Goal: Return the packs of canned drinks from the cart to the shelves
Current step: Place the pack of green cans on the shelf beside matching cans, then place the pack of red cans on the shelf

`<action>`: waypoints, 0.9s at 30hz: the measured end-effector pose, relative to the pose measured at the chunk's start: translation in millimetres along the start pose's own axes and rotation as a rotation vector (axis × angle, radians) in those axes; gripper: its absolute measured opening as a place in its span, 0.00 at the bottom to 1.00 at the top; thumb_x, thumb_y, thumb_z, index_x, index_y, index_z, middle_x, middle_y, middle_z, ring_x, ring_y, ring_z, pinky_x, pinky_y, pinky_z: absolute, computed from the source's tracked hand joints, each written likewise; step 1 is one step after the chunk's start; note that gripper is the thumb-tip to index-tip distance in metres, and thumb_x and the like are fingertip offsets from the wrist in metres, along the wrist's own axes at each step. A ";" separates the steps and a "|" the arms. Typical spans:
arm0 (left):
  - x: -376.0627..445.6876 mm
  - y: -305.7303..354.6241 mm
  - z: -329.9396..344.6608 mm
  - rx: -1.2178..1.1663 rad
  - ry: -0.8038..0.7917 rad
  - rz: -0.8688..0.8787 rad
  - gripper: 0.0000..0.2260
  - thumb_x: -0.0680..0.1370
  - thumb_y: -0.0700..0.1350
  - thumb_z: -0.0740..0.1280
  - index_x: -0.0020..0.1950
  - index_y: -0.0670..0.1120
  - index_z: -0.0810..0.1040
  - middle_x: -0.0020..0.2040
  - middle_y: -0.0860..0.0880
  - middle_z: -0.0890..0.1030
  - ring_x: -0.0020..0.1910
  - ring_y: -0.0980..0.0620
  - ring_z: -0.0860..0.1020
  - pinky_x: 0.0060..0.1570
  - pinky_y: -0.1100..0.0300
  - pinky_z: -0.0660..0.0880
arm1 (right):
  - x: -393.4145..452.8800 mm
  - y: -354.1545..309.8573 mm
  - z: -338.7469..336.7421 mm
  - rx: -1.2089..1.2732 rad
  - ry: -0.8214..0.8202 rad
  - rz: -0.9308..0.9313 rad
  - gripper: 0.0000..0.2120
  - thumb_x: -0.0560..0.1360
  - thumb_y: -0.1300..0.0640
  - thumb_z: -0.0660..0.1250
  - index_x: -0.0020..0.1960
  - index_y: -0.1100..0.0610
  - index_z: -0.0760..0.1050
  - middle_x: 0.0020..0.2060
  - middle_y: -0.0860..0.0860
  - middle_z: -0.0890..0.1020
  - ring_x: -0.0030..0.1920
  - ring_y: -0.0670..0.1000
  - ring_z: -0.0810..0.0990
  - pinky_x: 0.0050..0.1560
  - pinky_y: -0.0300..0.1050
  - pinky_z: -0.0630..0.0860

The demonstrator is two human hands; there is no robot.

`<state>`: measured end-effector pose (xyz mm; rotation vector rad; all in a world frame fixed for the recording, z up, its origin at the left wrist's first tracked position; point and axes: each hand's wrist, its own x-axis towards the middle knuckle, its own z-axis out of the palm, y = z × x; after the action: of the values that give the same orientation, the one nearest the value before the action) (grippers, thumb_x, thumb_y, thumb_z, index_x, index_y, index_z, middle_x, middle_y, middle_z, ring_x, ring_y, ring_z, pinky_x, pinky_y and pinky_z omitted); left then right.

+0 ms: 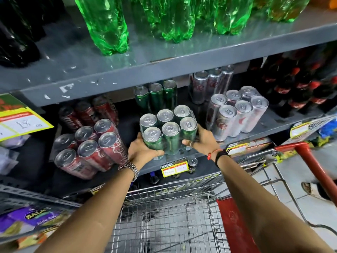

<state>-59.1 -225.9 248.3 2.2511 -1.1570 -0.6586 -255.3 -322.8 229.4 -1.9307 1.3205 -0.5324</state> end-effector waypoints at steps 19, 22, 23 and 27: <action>-14.3 -20.5 3.9 -0.163 -0.057 -0.013 0.30 0.64 0.47 0.78 0.59 0.43 0.68 0.58 0.43 0.81 0.53 0.45 0.80 0.52 0.56 0.76 | -16.5 -6.3 13.9 0.083 0.065 0.195 0.27 0.66 0.49 0.73 0.60 0.61 0.70 0.56 0.58 0.81 0.59 0.58 0.78 0.57 0.49 0.75; -27.5 -51.6 -3.6 -0.342 -0.108 -0.048 0.19 0.71 0.42 0.72 0.60 0.42 0.74 0.59 0.44 0.80 0.54 0.50 0.79 0.57 0.59 0.74 | -32.0 -0.7 33.5 0.045 0.099 0.326 0.19 0.72 0.52 0.66 0.57 0.63 0.73 0.55 0.62 0.81 0.57 0.61 0.79 0.54 0.50 0.74; -31.0 -65.1 -6.5 -0.373 -0.094 -0.064 0.15 0.72 0.41 0.71 0.58 0.42 0.76 0.58 0.44 0.81 0.54 0.50 0.79 0.59 0.58 0.74 | -36.8 0.2 39.2 0.028 0.081 0.371 0.17 0.73 0.54 0.64 0.56 0.64 0.74 0.55 0.63 0.80 0.58 0.62 0.78 0.54 0.49 0.74; -46.2 -122.5 -34.7 -0.425 0.043 -0.160 0.09 0.73 0.40 0.69 0.52 0.44 0.80 0.51 0.44 0.84 0.52 0.49 0.81 0.57 0.54 0.76 | -46.4 -23.4 66.4 0.091 -0.151 0.473 0.16 0.74 0.61 0.62 0.58 0.67 0.74 0.58 0.64 0.79 0.60 0.63 0.76 0.50 0.43 0.70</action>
<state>10.3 -118.3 204.1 1.9917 -0.7363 -0.8274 -213.5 -253.1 206.8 -1.4828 1.5563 -0.2015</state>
